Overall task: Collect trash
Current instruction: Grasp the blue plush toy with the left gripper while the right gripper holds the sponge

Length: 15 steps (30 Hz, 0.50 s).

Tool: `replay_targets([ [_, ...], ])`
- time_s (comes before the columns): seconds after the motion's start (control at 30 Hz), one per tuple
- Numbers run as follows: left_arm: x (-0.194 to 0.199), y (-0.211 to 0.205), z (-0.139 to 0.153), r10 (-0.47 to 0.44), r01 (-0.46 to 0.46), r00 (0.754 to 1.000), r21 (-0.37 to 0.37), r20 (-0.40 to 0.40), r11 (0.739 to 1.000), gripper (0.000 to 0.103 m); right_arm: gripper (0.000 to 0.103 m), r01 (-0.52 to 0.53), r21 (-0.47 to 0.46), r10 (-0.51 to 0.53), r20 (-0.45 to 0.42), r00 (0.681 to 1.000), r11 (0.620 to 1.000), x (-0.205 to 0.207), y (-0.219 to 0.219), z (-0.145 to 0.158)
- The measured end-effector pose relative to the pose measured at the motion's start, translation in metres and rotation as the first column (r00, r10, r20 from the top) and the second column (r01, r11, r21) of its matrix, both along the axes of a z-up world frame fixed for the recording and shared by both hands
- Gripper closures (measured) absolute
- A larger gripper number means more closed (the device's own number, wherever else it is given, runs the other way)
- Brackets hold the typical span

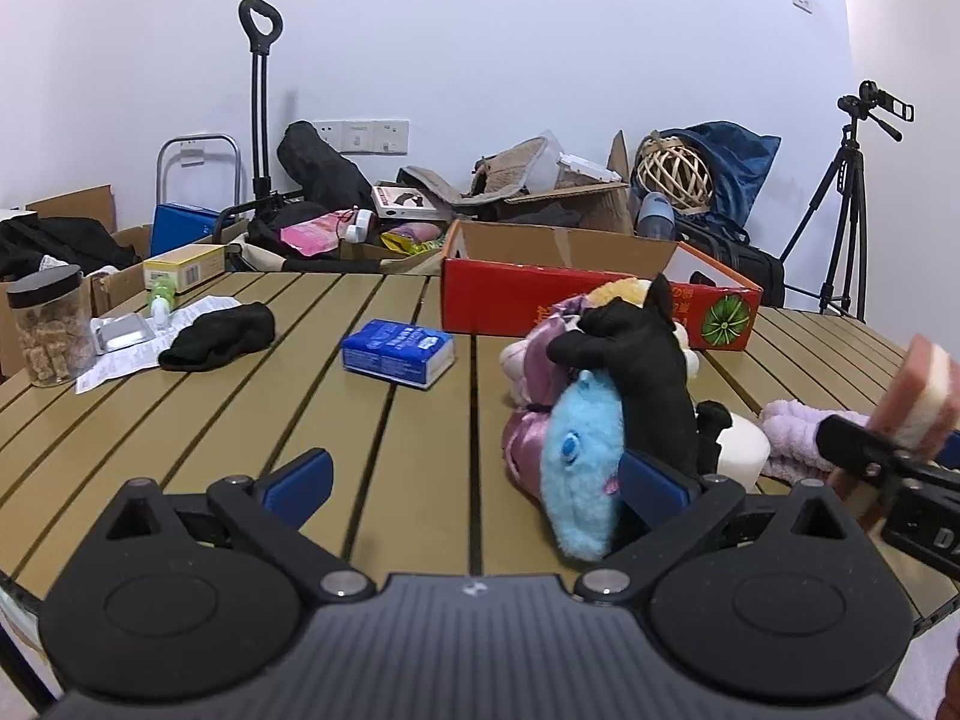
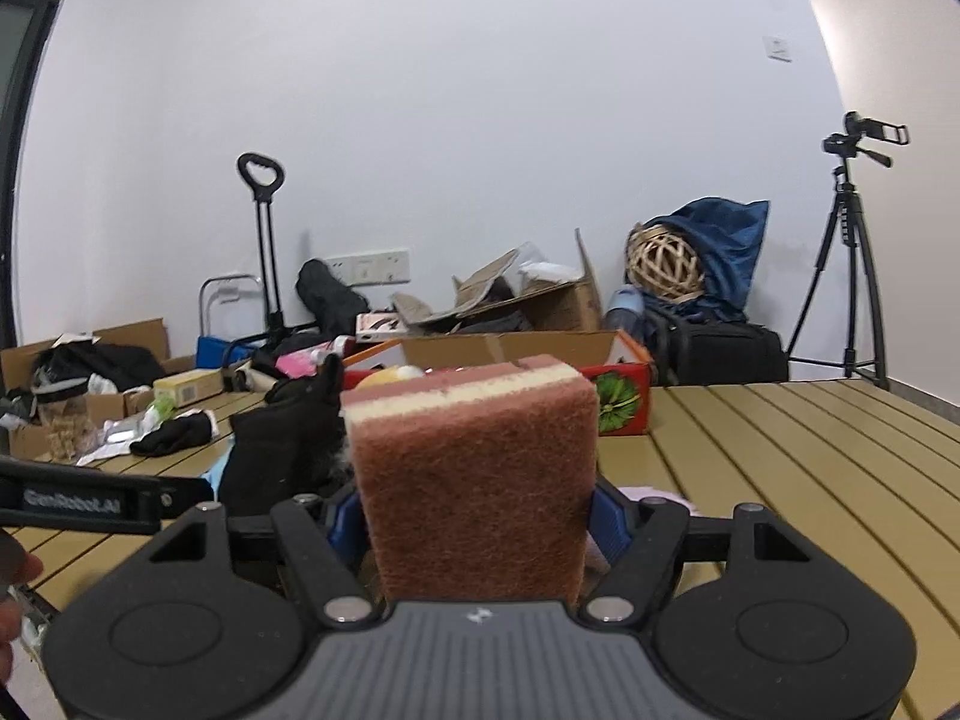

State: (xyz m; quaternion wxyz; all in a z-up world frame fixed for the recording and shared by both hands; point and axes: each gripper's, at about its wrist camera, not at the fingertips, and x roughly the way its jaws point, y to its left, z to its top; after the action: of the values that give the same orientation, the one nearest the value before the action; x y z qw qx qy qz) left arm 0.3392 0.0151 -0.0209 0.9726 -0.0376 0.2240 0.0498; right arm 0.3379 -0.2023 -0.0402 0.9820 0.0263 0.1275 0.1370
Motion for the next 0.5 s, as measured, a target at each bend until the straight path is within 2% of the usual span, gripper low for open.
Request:
replay_targets([
  [0.1, 0.002, -0.004, -0.001, -0.013, 0.013, 1.0, -0.023, 0.001, 1.0, 0.0, 0.032, 0.022, 0.01, -0.022, 0.004, 1.0, 1.0, -0.004, -0.01, 0.001],
  [0.23, 0.006, -0.014, -0.004, -0.023, 0.023, 1.0, -0.004, 0.007, 1.0, 0.0, 0.032, 0.04, 0.012, -0.04, 0.0, 0.999, 0.999, -0.008, -0.021, 0.001],
  [0.5, 0.018, -0.028, -0.007, -0.05, 0.051, 0.998, -0.025, 0.022, 0.998, 0.0, 0.032, 0.065, 0.006, -0.065, -0.008, 0.998, 0.998, -0.015, -0.033, -0.001],
])
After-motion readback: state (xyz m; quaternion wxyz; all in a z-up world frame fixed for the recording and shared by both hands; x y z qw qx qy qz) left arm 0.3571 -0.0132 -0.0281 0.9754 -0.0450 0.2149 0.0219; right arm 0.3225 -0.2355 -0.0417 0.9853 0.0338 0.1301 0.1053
